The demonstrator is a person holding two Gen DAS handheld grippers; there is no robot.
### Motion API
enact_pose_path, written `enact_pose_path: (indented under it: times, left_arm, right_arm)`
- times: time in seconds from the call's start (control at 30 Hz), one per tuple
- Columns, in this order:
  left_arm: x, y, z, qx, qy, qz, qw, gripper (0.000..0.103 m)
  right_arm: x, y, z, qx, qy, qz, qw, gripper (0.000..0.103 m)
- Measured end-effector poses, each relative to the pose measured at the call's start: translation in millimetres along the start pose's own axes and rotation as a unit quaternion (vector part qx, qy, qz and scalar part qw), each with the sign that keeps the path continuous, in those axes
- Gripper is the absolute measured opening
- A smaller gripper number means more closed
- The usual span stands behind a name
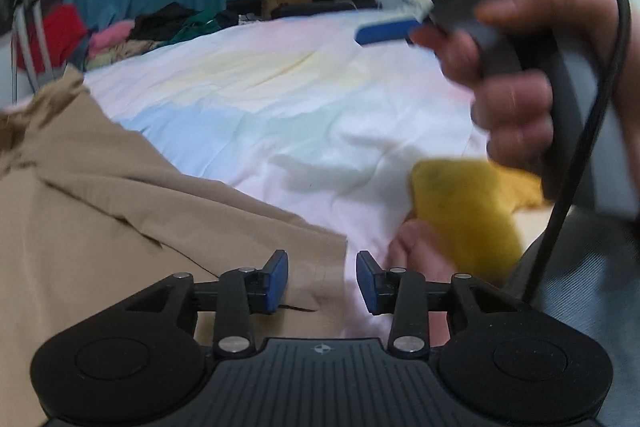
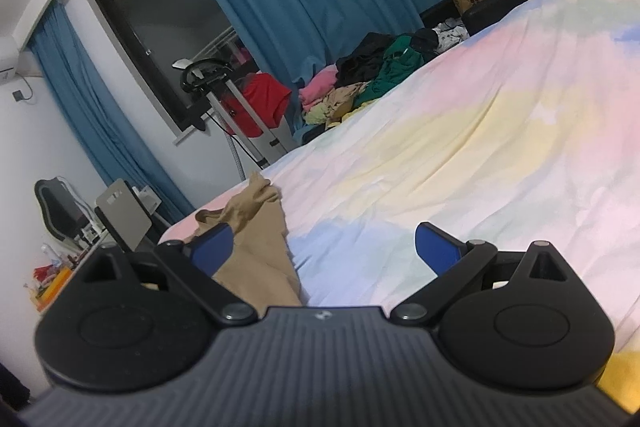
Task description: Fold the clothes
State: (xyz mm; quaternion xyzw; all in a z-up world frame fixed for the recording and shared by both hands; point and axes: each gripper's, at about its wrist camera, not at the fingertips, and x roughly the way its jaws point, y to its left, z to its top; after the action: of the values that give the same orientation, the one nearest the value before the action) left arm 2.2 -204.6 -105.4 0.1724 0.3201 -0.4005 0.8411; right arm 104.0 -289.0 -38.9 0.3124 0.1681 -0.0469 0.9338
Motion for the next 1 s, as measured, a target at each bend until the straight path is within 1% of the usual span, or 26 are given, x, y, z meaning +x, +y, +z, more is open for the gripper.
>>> enact_pose_path:
  times: [0.03, 0.07, 0.1, 0.13, 0.17, 0.2, 0.23, 0.27, 0.3, 0.4, 0.47, 0.53, 0.57, 0.6, 0.67, 0.73, 0.8, 0.87, 0.93, 1.0]
  left_arm:
    - [5, -3, -2, 0.017, 0.004, 0.009, 0.9998, 0.04]
    - [10, -5, -4, 0.034, 0.007, 0.018, 0.9992, 0.037]
    - [14, -6, -5, 0.037, 0.01, 0.023, 0.999, 0.036]
    - [19, -7, -7, 0.04, 0.012, 0.028, 0.9987, 0.024]
    - [23, -7, -9, 0.043, 0.014, 0.033, 0.9984, 0.016]
    - [22, -5, -10, 0.035, 0.009, 0.031, 0.9989, 0.016]
    - [19, -3, -10, 0.029, 0.0, 0.031, 0.9991, 0.012]
    - [15, 0, -11, 0.025, -0.012, 0.034, 0.9991, 0.006]
    - [9, 3, -11, 0.018, -0.023, 0.041, 0.9987, 0.006]
    - [-20, 16, -10, -0.039, -0.057, 0.046, 0.9966, 0.005]
    - [-48, 30, -11, -0.09, -0.088, 0.045, 0.991, 0.005]
    - [-78, 46, -13, -0.142, -0.122, 0.044, 0.9813, 0.005]
    - [-94, 56, -15, -0.175, -0.14, 0.041, 0.9737, 0.005]
    - [-107, 67, -22, -0.209, -0.149, 0.037, 0.9658, 0.005]
    - [-133, 87, -34, -0.275, -0.167, 0.029, 0.9462, 0.005]
    - [-148, 104, -57, -0.342, -0.165, 0.028, 0.9249, 0.005]
    - [-146, 115, -80, -0.392, -0.135, 0.027, 0.9095, 0.005]
    - [-143, 126, -104, -0.441, -0.104, 0.027, 0.891, 0.005]
    - [-132, 134, -117, -0.461, -0.055, 0.045, 0.8845, 0.005]
    - [-124, 139, -125, -0.481, -0.029, 0.024, 0.8759, 0.008]
  right_arm:
    - [3, -1, 0, 0.002, 0.004, -0.003, 1.0, 0.099]
    - [5, -2, -1, 0.003, 0.006, -0.004, 1.0, 0.099]
    - [7, -3, -1, 0.004, 0.008, -0.004, 1.0, 0.099]
    - [9, -4, -2, 0.005, 0.01, -0.004, 1.0, 0.099]
    - [10, -5, -2, 0.006, 0.012, -0.005, 1.0, 0.099]
    - [12, -6, -2, 0.007, 0.014, -0.005, 1.0, 0.099]
    - [13, -7, -2, 0.011, 0.017, -0.006, 1.0, 0.099]
    - [14, -8, -2, 0.016, 0.019, -0.005, 1.0, 0.099]
    - [14, -9, -2, 0.019, 0.02, -0.003, 1.0, 0.099]
    - [12, -10, -3, 0.023, 0.022, 0.001, 0.999, 0.099]
    - [10, -7, -4, 0.019, 0.022, 0.002, 1.0, 0.099]
    - [9, -5, -5, 0.016, 0.024, 0.005, 1.0, 0.099]
    - [9, -3, -6, 0.014, 0.026, 0.007, 1.0, 0.099]
    - [9, -1, -7, 0.012, 0.029, 0.008, 0.999, 0.099]
    - [10, 3, -10, 0.006, 0.036, 0.009, 0.999, 0.099]
    - [11, 7, -12, 0.0, 0.044, 0.01, 0.999, 0.099]
    - [12, 11, -15, -0.005, 0.051, 0.012, 0.999, 0.099]
    - [12, 16, -18, -0.013, 0.059, 0.013, 0.998, 0.099]
    - [12, 25, -22, -0.028, 0.064, 0.015, 0.997, 0.099]
    - [11, 32, -25, -0.042, 0.069, 0.017, 0.997, 0.099]
